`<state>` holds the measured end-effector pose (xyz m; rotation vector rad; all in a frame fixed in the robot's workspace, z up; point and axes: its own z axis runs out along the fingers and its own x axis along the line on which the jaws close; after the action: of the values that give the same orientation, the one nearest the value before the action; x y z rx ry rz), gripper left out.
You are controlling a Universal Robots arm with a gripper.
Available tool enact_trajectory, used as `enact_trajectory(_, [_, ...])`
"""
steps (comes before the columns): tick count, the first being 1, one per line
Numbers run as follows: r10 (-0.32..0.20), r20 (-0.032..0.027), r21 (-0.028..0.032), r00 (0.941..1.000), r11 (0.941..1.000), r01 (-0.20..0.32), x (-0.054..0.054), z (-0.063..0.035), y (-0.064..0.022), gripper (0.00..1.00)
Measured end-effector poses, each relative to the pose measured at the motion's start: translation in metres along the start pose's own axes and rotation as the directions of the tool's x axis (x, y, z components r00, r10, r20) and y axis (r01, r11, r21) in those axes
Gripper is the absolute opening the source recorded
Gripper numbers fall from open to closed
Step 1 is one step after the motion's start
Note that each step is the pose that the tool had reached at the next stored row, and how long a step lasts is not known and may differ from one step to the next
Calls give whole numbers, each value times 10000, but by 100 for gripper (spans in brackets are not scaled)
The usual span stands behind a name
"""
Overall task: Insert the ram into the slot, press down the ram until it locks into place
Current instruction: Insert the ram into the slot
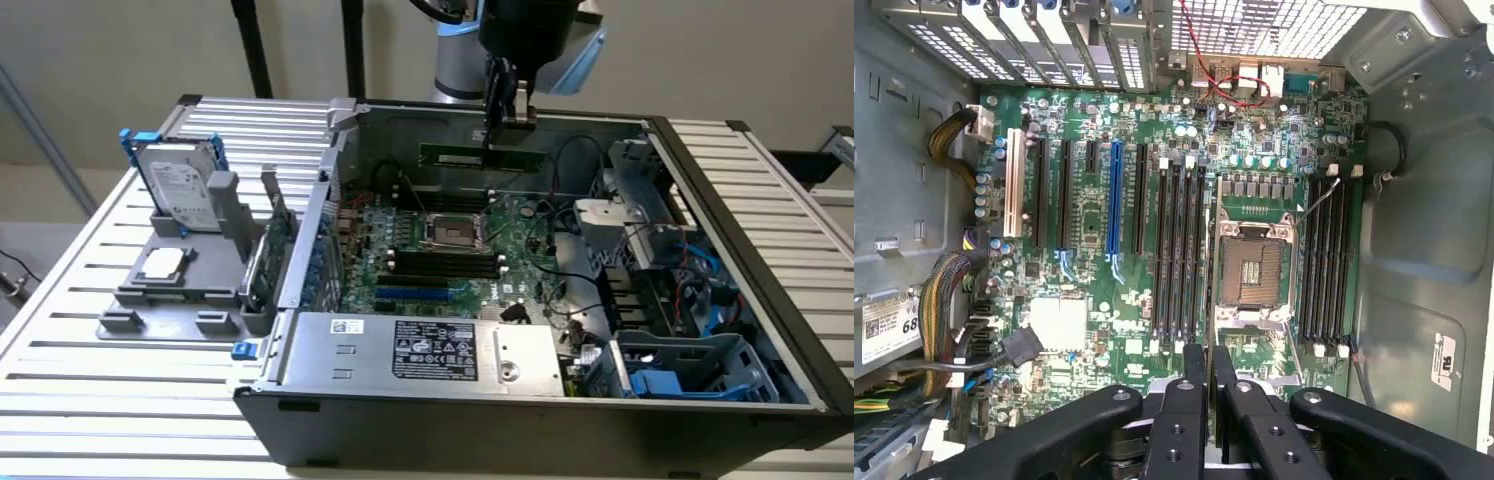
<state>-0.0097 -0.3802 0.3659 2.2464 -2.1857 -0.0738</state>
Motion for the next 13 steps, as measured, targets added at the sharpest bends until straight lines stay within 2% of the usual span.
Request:
enact_trajectory(6, [-2, -3, 5, 10000, 10000, 2, 1, 16, 8, 14])
enact_trajectory(13, [-1, -22, 5, 10000, 10000, 1, 12, 133, 120, 14])
